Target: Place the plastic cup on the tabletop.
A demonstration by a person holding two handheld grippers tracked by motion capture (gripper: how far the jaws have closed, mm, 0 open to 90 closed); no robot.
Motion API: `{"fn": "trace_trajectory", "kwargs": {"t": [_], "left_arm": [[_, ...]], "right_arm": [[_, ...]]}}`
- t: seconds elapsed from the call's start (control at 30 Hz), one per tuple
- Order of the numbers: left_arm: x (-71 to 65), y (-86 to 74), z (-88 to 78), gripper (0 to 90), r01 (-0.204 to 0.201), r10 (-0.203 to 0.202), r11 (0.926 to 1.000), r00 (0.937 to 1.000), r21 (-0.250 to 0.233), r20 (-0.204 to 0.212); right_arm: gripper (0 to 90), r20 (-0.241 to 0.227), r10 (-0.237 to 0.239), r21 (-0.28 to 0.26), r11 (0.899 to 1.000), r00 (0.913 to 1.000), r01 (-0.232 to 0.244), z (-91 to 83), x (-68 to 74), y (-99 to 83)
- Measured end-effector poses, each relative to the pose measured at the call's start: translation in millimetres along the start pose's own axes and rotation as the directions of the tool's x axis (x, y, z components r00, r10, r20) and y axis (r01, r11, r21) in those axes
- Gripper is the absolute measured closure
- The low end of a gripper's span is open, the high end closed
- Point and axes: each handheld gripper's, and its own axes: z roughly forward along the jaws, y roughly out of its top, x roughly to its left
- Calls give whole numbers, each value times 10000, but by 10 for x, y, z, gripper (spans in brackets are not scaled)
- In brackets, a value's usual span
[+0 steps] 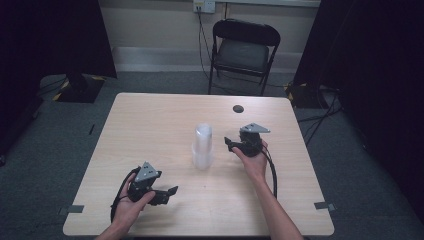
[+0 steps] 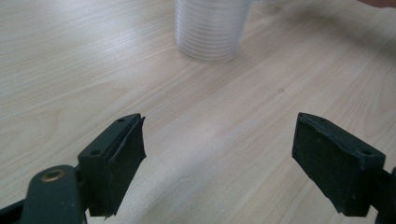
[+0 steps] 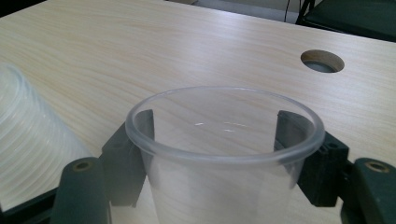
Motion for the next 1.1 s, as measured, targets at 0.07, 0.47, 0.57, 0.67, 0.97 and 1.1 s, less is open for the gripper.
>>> {"fn": "trace_trajectory", "kwargs": {"t": [0.07, 0.47, 0.57, 0.67, 0.97, 1.1], "left_arm": [[-5, 0, -1, 170, -26, 27, 10000, 10000, 26, -28], [2, -3, -4, 170, -22, 22, 10000, 10000, 13, 14], [0, -3, -2, 172, 34, -34, 10000, 10000, -13, 12], [-1, -2, -2, 172, -20, 20, 10000, 10000, 20, -2], [10, -2, -1, 172, 49, -48, 10000, 10000, 46, -51], [18, -2, 4, 171, 162, -161, 9999, 9999, 35, -38]], "right_arm": [[292, -72, 72, 16, 10000, 9999, -72, -18, 13, -2], [273, 85, 150, -56, 9999, 9999, -150, 24, -40, 27], [281, 65, 220, -22, 9998, 9997, -220, 11, -36, 8], [284, 64, 54, 22, 10000, 10000, -54, -9, -34, -4], [289, 84, -79, 168, 9998, 9999, 78, -61, -20, -49], [283, -1, -50, 290, 9996, 10000, 50, -79, -21, -56]]}}
